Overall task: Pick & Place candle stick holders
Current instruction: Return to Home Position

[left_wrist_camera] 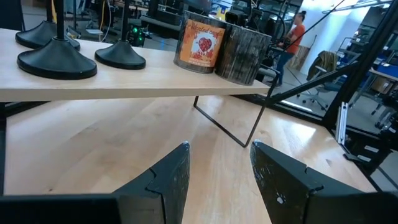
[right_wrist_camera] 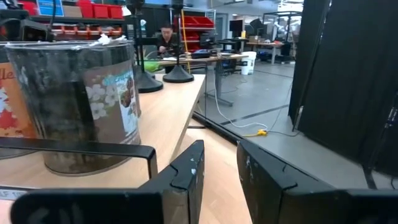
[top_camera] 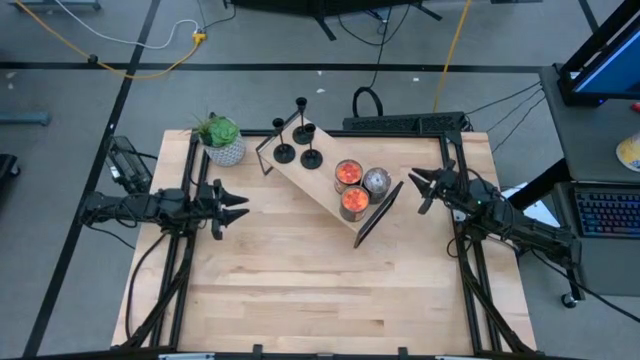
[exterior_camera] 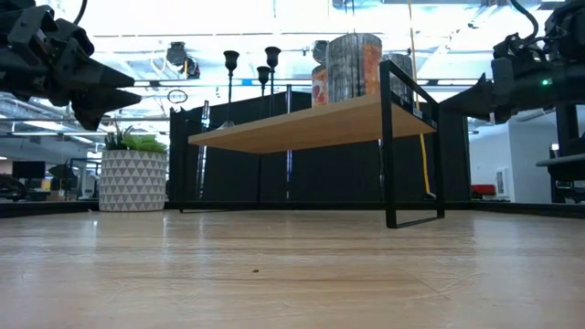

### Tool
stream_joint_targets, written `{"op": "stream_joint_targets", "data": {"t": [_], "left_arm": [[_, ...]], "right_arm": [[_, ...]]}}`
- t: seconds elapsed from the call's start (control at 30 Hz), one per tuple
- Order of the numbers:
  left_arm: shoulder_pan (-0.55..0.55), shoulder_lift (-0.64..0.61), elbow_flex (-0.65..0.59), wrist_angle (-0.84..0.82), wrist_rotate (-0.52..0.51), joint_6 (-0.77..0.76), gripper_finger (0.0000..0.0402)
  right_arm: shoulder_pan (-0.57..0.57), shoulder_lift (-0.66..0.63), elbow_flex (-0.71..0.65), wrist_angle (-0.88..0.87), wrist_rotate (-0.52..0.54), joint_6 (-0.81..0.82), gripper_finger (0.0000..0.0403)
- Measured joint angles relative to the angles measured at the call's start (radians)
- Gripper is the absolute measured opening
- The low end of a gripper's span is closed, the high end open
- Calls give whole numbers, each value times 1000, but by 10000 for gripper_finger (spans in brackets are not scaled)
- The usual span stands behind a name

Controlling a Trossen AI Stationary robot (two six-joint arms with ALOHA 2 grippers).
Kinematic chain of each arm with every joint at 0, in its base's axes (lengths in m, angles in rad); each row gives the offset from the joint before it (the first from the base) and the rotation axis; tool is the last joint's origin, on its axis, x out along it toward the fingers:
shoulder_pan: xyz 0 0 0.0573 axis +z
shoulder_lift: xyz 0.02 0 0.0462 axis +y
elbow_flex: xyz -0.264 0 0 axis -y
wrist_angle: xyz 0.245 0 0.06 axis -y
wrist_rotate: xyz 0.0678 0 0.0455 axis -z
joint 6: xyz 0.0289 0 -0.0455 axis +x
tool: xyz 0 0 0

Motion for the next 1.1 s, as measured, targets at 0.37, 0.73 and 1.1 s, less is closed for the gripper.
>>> {"op": "stream_joint_targets", "data": {"t": [0.37, 0.73, 1.1], "left_arm": [[0, 0, 0, 0, 0, -48, 177], [0, 0, 0, 0, 0, -47, 177], [0, 0, 0, 0, 0, -48, 177]], "right_arm": [[0, 0, -1, 5, -2, -1, 91], [0, 0, -7, 135, 3, -1, 91], [0, 0, -6, 142, 0, -1, 91]]}}
